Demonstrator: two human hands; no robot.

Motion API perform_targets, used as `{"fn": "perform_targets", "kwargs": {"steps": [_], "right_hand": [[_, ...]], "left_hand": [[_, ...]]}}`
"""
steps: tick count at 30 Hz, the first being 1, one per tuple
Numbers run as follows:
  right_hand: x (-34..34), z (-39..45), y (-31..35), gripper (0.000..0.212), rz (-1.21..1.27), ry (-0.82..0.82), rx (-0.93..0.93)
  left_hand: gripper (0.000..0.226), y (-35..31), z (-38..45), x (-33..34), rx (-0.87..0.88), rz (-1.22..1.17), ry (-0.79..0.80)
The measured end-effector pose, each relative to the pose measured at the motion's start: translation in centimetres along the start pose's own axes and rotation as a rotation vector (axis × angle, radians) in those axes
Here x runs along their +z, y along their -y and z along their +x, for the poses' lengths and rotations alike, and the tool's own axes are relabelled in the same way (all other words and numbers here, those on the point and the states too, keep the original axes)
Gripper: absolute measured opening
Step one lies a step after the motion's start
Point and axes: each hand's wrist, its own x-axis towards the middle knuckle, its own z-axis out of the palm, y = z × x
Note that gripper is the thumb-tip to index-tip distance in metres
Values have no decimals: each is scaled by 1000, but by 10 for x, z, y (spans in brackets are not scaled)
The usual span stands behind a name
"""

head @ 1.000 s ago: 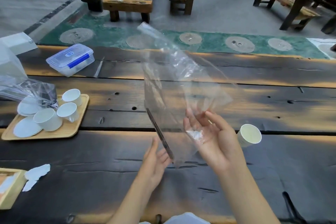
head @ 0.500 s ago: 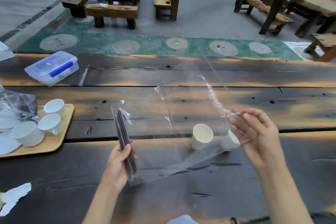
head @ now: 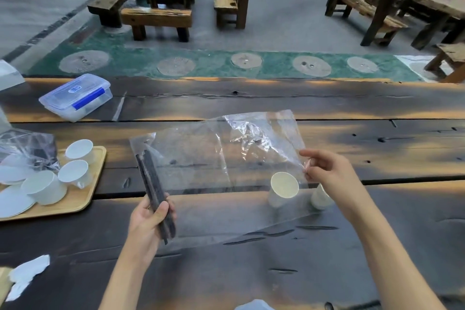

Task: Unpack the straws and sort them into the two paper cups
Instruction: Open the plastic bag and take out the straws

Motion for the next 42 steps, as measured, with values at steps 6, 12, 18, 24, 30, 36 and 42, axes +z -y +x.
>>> {"fn": "perform_targets", "kwargs": {"steps": [6,12,18,24,30,36,42], "right_hand": [[11,2,-7,21,106,12,164],[16,-2,-15,19,49,38,206],[22,-6,-23,12,-284,-238,121],[23,-5,-35,24,-418,-67,123],[10,-20,-25,18,426,167,325],[3,-26,-36,19,592,307,340],[-5,-34,-39,18,871,586,370]], "left_hand": [[46,-3,-5,-9,40,117,5],[36,-3,-9,-7,23,183,-2],[15,0,-9,-7,-53,249,-66],[20,4,-8,-2,-159,327,-72],[27,0,-10,-4,-186,261,-81],[34,4,-8,-6,-197,295,-110],[22,5,-10,0,-220,276,-83]]}}
